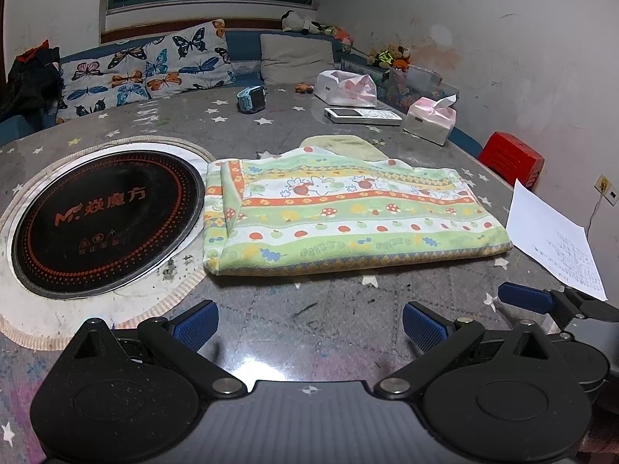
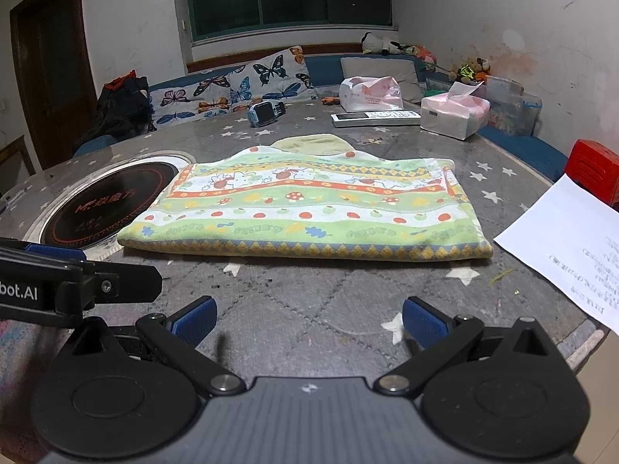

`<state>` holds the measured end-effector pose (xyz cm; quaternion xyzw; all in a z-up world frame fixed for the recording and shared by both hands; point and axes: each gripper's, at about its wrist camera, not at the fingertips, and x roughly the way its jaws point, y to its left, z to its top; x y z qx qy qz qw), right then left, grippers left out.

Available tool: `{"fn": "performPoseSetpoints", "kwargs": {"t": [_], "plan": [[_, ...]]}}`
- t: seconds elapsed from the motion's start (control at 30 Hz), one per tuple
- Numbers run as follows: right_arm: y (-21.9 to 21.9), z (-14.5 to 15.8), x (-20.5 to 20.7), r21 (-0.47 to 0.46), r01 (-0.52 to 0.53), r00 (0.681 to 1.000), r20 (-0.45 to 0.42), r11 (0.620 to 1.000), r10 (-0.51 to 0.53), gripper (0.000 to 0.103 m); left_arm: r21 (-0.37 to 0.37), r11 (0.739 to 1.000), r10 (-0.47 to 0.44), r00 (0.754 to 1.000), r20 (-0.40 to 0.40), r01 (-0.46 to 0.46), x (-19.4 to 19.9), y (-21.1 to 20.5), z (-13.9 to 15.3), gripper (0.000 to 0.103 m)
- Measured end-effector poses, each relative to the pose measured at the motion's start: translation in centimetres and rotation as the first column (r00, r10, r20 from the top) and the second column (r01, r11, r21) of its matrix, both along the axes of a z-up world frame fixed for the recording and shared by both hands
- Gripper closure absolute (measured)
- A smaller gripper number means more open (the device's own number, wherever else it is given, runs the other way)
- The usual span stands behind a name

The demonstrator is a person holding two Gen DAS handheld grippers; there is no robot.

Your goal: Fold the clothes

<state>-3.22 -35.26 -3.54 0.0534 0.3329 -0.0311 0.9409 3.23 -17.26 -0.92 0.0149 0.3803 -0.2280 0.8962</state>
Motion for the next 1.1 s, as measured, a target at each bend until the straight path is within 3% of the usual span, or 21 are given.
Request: {"fn": "performPoseSetpoints", "kwargs": {"t": [1.1], "plan": [[-1.3,0.4,0.4,0.012,0.017,1.0,0.012,1.0,-0.017,0.0,0.026,0.999,-0.02,1.0,0.01,0.02,0.5,-1.5,0.5,0.0]]}}
